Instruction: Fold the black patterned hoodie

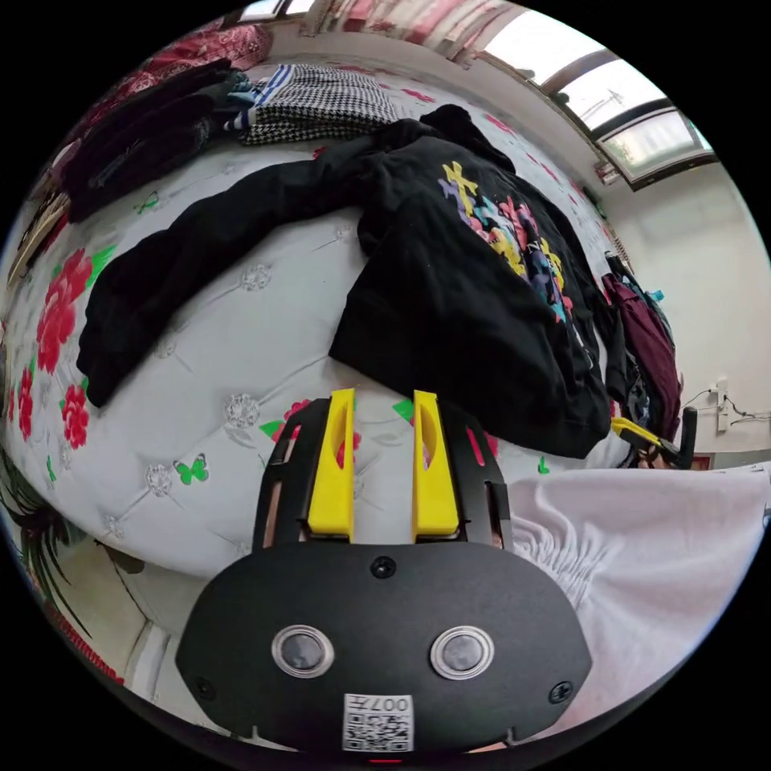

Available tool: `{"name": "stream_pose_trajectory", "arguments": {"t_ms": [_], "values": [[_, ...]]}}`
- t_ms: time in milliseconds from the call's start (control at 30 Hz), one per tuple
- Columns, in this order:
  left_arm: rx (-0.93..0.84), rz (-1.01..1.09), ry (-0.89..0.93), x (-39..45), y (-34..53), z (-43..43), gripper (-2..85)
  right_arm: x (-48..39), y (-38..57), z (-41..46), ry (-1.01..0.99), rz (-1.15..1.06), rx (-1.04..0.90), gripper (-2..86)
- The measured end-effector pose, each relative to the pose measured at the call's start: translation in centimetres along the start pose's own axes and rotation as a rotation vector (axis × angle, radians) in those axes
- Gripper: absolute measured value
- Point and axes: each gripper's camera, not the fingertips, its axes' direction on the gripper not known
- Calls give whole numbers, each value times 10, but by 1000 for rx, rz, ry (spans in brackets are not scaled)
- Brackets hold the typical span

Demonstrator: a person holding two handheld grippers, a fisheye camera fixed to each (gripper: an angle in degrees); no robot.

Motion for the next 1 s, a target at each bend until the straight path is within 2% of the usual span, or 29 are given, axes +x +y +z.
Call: {"name": "stream_pose_trajectory", "arguments": {"t_ms": [167, 267, 333, 367, 433, 533, 600, 700, 767, 867, 1000], "values": [[46, 18, -25, -1, -41, 1, 150, 2, 0, 30, 1, 60, -47, 113], [-48, 65, -86, 9, -71, 19, 156, 0, -10, 36, -3, 96, -58, 101], [-111, 117, -193, 19, -82, 26, 132, -7, -24, 25, -48, 72, -25, 86], [-182, 203, -201, 28, -89, 28, 77, -9, -27, 19, -55, 65, 4, 85], [-264, 247, -73, 38, -100, 21, 47, -17, -39, -16, -118, 32, 170, 81], [-154, 254, 182, 43, -106, -23, 45, -21, -49, -55, -198, 3, 344, 90], [-63, 145, 422, 25, -109, -52, 45, -17, -49, -67, -209, 7, 406, 97], [33, -37, 722, -13, -106, -71, 44, -1, -41, -55, -165, 67, 367, 109], [63, -110, 787, -29, -102, -77, 44, 7, -29, -36, -169, 98, 300, 117], [57, -126, 699, -40, -97, -85, 44, 3, 1, -5, -186, 99, 222, 128], [61, -148, 688, -51, -90, -91, 44, -21, 40, 24, -26, 22, 143, 142]]}}
